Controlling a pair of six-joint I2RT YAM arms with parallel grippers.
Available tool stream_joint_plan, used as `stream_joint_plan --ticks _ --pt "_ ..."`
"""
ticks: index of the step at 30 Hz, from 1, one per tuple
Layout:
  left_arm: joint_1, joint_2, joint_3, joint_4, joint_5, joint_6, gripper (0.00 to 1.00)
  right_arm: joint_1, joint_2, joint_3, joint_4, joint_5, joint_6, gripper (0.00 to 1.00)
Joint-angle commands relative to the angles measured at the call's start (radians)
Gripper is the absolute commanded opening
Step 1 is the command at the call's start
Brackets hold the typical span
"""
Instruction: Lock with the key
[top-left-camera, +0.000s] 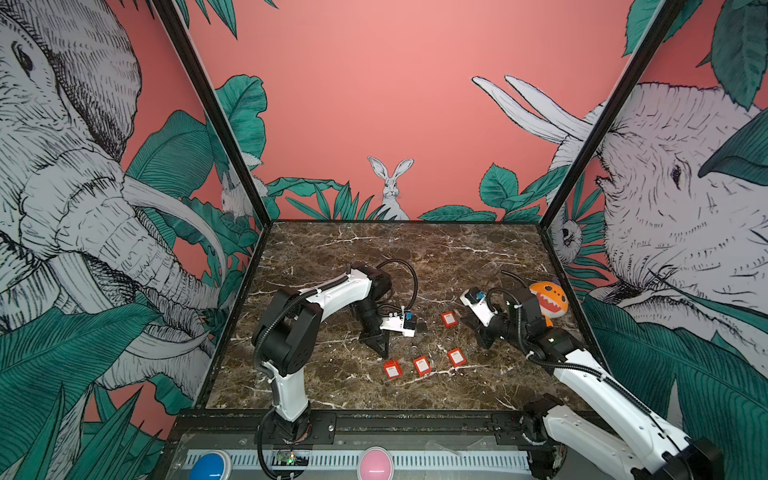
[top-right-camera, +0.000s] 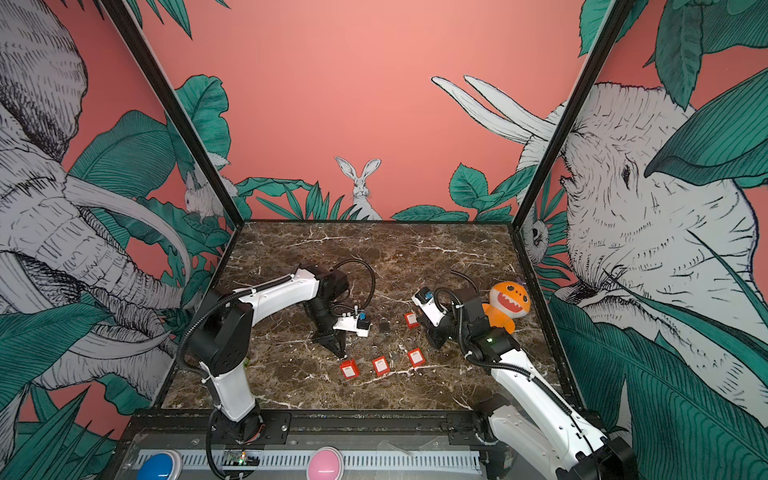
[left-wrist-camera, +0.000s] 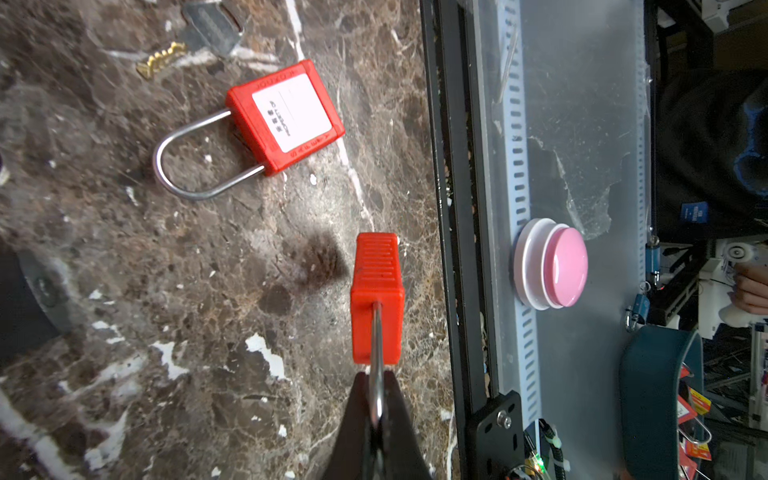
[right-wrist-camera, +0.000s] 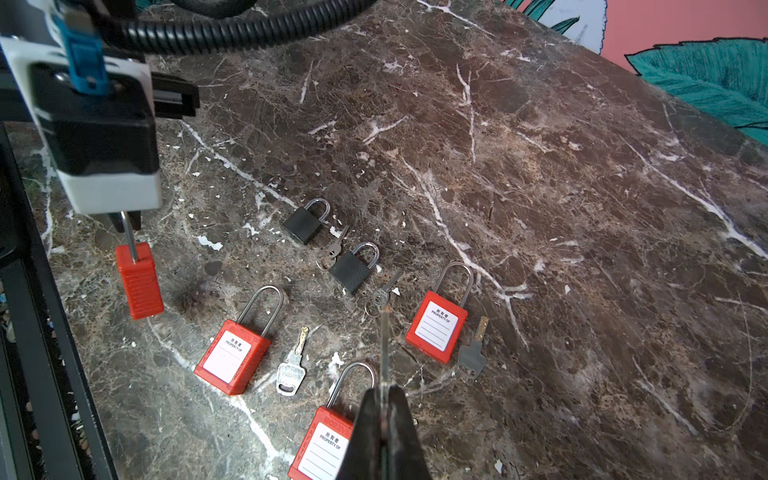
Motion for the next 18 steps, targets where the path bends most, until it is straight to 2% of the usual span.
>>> stream_joint_plan --ticks 1,10,14,18 --pt "-0.009 0.023 0.026 -0.052 -0.033 0.013 0.00 0.014 0.015 -0.002 0.059 0.002 0.035 0.00" --pt "-0.019 0.073 0.032 -0.019 -0.034 0.004 0.00 0.052 0.093 -0.001 0.118 -0.028 0.124 0.00" --pt "-0.020 0.093 0.038 0.006 -0.080 -0.008 0.00 0.107 0.106 -0.070 0.226 -0.072 0.307 0.00" --pt "-0.029 0.093 0.039 0.054 -0.090 -0.017 0.01 0.163 0.095 -0.153 0.316 -0.015 0.459 0.00"
